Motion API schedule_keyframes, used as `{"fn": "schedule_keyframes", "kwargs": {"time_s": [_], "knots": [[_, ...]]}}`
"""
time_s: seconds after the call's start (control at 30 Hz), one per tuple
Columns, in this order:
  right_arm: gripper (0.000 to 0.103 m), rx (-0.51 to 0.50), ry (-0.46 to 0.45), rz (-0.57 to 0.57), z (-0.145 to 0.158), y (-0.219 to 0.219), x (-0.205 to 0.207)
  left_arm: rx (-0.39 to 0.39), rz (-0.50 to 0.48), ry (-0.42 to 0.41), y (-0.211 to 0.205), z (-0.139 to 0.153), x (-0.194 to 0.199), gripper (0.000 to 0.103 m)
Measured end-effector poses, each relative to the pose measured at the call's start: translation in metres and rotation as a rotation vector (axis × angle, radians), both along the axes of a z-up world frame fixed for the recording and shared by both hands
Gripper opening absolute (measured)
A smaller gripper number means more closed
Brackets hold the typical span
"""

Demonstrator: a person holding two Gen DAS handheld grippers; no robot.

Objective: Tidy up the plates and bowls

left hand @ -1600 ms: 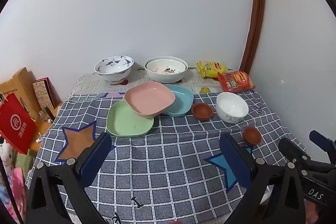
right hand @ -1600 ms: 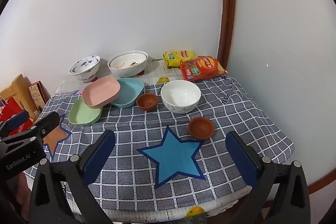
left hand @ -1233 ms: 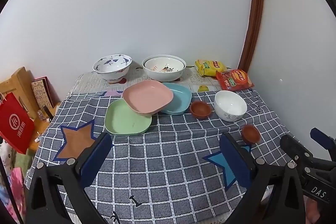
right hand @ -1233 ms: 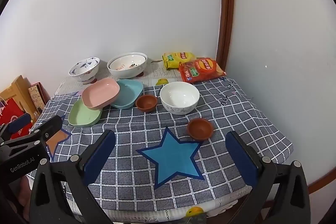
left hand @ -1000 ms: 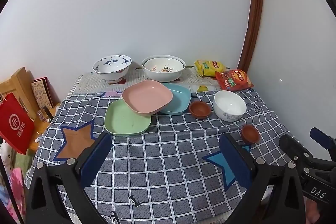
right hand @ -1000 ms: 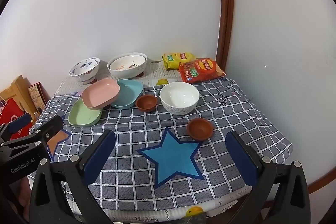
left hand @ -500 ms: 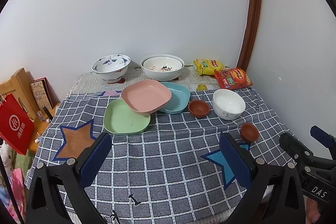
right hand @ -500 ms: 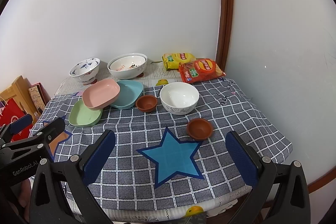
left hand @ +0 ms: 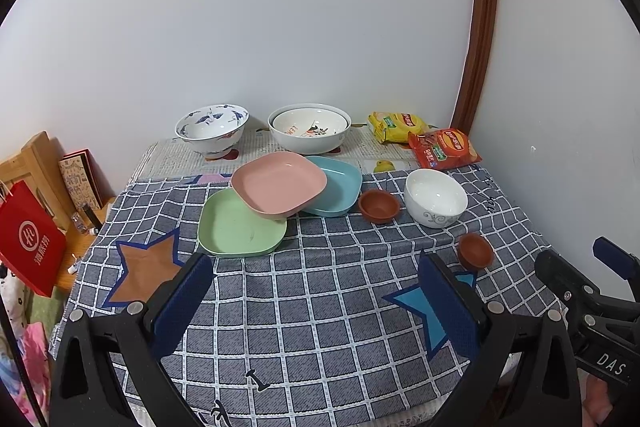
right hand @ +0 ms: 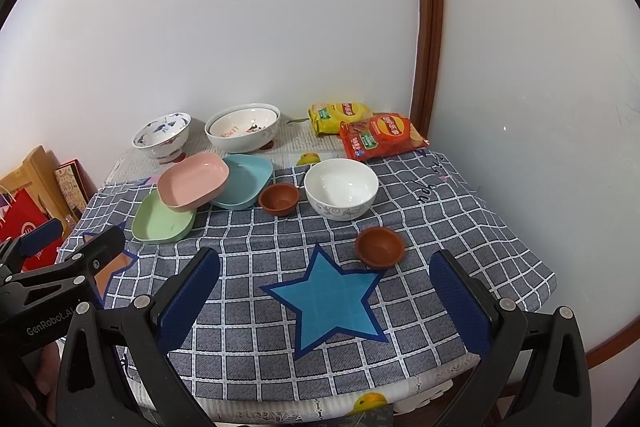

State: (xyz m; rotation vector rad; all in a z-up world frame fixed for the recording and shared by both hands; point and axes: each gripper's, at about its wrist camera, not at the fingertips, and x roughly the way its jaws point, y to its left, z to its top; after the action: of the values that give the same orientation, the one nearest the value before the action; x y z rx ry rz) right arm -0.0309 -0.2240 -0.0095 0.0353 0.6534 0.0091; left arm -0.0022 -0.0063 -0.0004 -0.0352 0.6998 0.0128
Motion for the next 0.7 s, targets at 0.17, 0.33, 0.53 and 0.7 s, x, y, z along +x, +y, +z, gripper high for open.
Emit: {"fn": "schedule_keyframes", "kwargs": {"time_s": [0.17, 0.33, 0.53, 0.7], "knots": [[0.103, 0.002, 0.000, 0.001, 0.0006, -0.0005, 0.0000, 0.001, -0.001, -0.001, 0.0006, -0.0003, -0.0008, 0.103], [0.103, 0.004, 0.000, -0.001, 0.0008, 0.0002, -0.0002, 0.002, -0.001, -0.001, 0.0005, -0.0005, -0.0010, 0.103], [0.103, -0.001, 0.001, 0.002, 0.0000, 0.0021, 0.0004, 0.005, 0.000, 0.002, 0.0015, -0.0009, -0.0019, 0.103], [0.103, -0.001, 0.000, 0.002, -0.0004, 0.0029, 0.0000, 0.006, 0.000, 0.003, 0.0029, -0.0009, -0.0028, 0.103]]}}
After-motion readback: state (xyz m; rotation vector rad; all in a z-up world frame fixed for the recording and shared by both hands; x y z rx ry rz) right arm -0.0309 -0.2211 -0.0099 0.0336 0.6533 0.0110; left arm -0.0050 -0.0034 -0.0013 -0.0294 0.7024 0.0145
